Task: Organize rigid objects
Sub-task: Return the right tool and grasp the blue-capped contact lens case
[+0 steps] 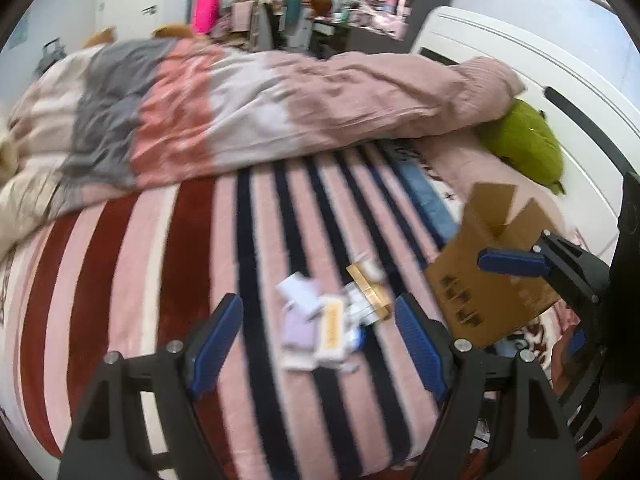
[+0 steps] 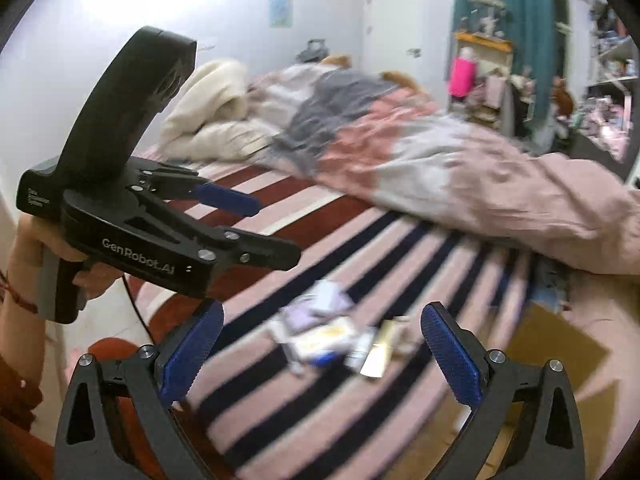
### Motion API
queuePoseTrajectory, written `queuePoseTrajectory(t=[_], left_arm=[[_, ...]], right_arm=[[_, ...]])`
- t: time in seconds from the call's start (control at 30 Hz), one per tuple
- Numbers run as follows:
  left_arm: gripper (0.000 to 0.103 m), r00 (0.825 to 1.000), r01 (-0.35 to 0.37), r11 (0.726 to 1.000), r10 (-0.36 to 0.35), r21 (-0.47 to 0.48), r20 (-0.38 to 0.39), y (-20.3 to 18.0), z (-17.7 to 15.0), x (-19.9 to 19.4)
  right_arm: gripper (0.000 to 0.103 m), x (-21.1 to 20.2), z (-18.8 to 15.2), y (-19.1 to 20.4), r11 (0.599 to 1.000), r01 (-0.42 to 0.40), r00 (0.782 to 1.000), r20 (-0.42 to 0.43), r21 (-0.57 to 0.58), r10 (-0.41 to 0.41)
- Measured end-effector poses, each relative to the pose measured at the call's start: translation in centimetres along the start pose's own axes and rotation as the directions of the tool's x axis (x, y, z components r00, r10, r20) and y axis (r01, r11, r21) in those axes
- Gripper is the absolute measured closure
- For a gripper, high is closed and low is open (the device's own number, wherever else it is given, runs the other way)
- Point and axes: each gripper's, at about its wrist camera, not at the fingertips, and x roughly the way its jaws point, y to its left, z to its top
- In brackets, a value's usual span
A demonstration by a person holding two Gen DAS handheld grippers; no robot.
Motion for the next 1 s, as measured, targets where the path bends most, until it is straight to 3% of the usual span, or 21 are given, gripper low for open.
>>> queuePoseTrajectory(t=[0.17,0.3,0.5,0.6,0.67,0.73,0.93,1.0], left_arm=[[0.027,0.999,-0.043,0.997,0.043,-0.061,-0.004,3.7,-3.5,1.6],[0.027,0.999,-0.043,0.994,0.042,-0.099,-0.016,6.1,-5.7,3.0],[0.027,1.0,-0.017,0.993,0.016,-0.118,-0.015,7.1,-7.0,4.0],[0.027,1.0,-0.026,0.993,0.024,-0.115,-0.015,7.0,-7.1,4.0],[0.027,1.0,-0.028,0.993,0.026,-0.118,-0.012,6.8,-7.0,3.9],[0.027,1.0,-0.029,0.992,0.028,-0.12,-0.009,6.6,-6.9,3.7],[0.027,1.0,-0.03,0.994,0.031,-0.105,0.005,4.9,-6.7,2.7],[0.027,1.0,-0.028,0.995,0.029,-0.095,0.007,4.2,-6.6,2.4]], right_arm=[[0.008,6.0,-1.5,1.5,0.998,0.049,0.99,-0.133,0.033,-0.044],[0.022,9.7,-3.8,0.6,0.99,0.072,0.977,-0.209,0.122,-0.045],[0.05,13.3,-6.7,-2.9,0.953,0.148,0.959,-0.272,0.264,-0.074],[0.067,14.1,-7.4,-4.4,0.935,0.119,0.962,-0.272,0.334,-0.026],[0.071,14.0,-7.5,-5.0,0.929,0.111,0.967,-0.254,0.353,-0.019],[0.089,13.9,-7.4,-5.3,0.928,0.116,0.966,-0.258,0.354,-0.022],[0.09,10.9,-7.5,-4.3,0.95,0.112,0.967,-0.251,0.291,-0.037],[0.09,10.2,-7.7,-3.7,0.961,0.148,0.955,-0.284,0.233,-0.079]])
